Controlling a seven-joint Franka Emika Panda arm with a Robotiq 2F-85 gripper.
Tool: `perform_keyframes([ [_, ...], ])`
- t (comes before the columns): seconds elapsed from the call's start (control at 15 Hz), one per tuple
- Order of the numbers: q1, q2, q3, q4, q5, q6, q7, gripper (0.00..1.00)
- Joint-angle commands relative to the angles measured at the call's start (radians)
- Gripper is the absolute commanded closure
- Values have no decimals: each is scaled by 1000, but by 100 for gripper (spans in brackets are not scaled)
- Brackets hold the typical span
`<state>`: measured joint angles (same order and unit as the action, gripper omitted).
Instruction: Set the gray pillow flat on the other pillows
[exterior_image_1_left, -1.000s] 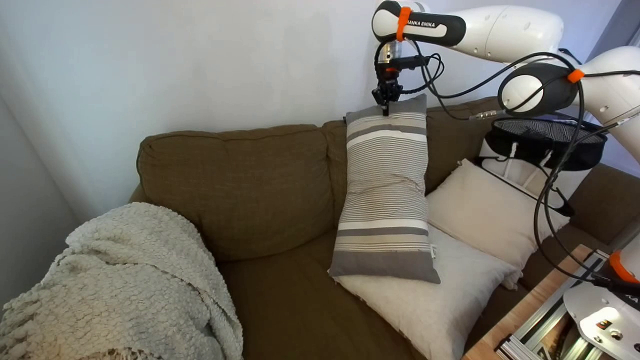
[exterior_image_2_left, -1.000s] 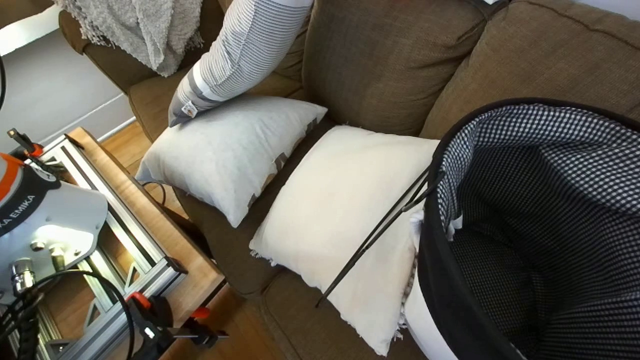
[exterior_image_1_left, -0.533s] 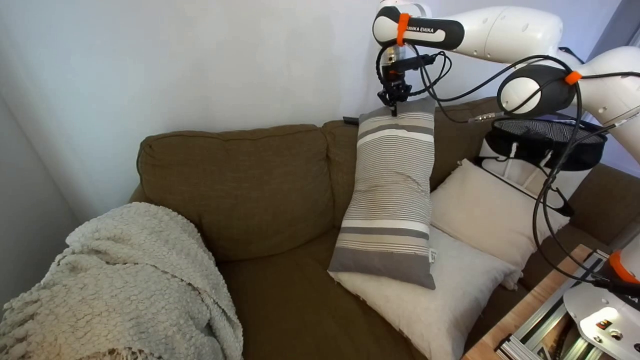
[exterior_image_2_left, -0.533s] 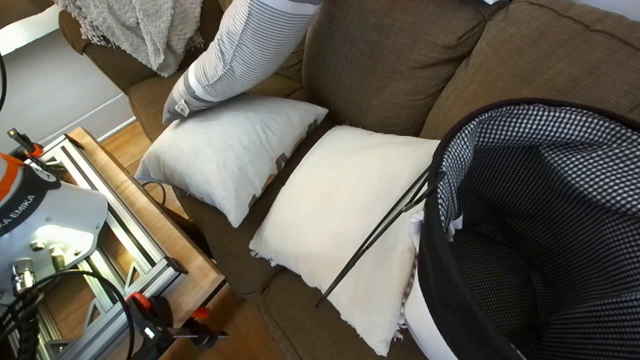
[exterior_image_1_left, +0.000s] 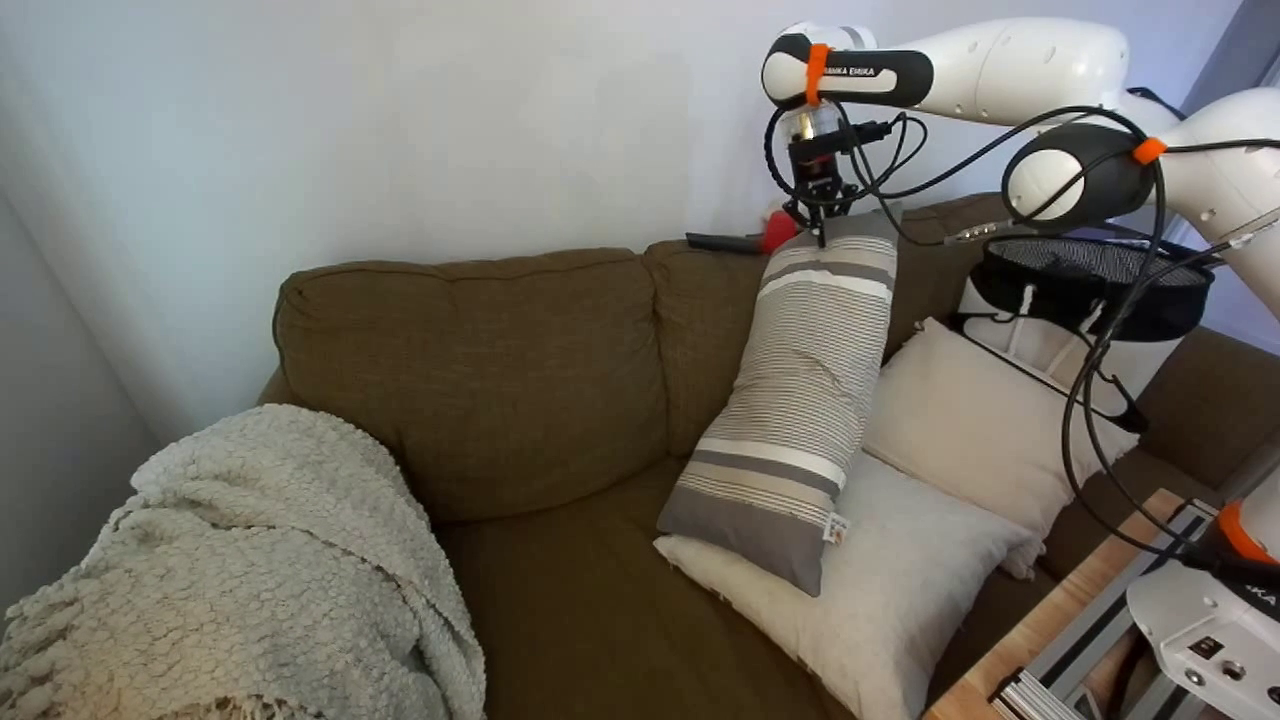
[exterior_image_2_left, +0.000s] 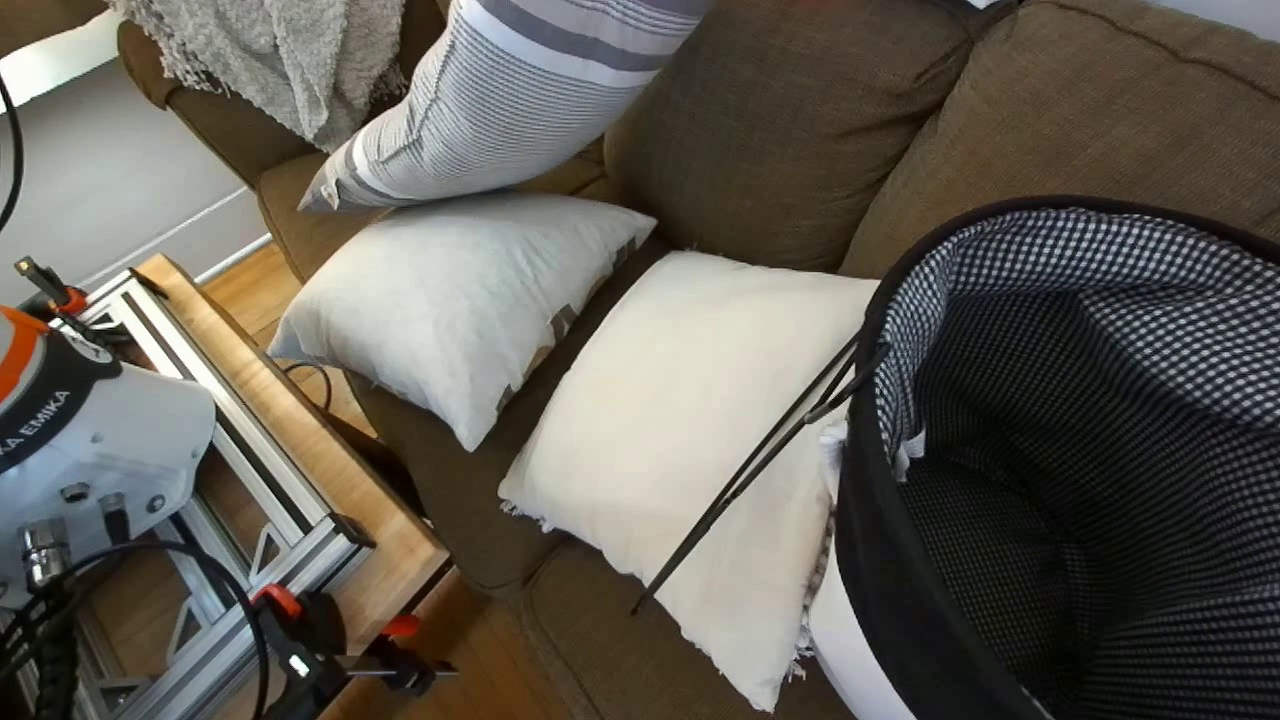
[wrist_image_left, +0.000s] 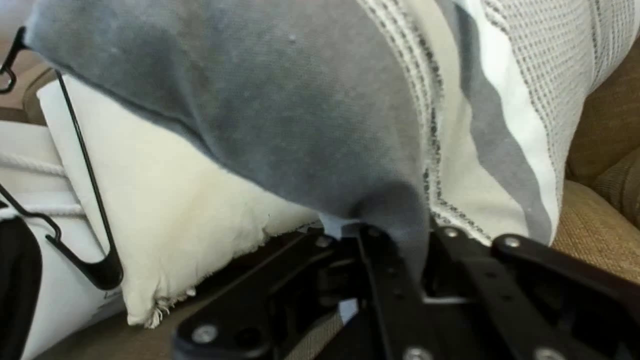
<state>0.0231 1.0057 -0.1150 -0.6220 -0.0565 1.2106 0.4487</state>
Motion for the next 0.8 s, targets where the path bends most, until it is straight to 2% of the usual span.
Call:
perform_keyframes([
  [0.0,-27,-90,3,-158,67,9,165,59],
  [0.13,-43,-135,-2,-237,93,33,245,46],
  [0.33,-71,-223,-13,-370,134,80,348,21],
  [0.47,-81,-290,-9,-450,120,109,259,6],
  [0.53,-83,-322,-17,-489,116,72,281,1],
  [0.67,-71,-408,-49,-573,97,68,366,0],
  [0.73,-60,-454,-52,-614,57,88,308,0],
])
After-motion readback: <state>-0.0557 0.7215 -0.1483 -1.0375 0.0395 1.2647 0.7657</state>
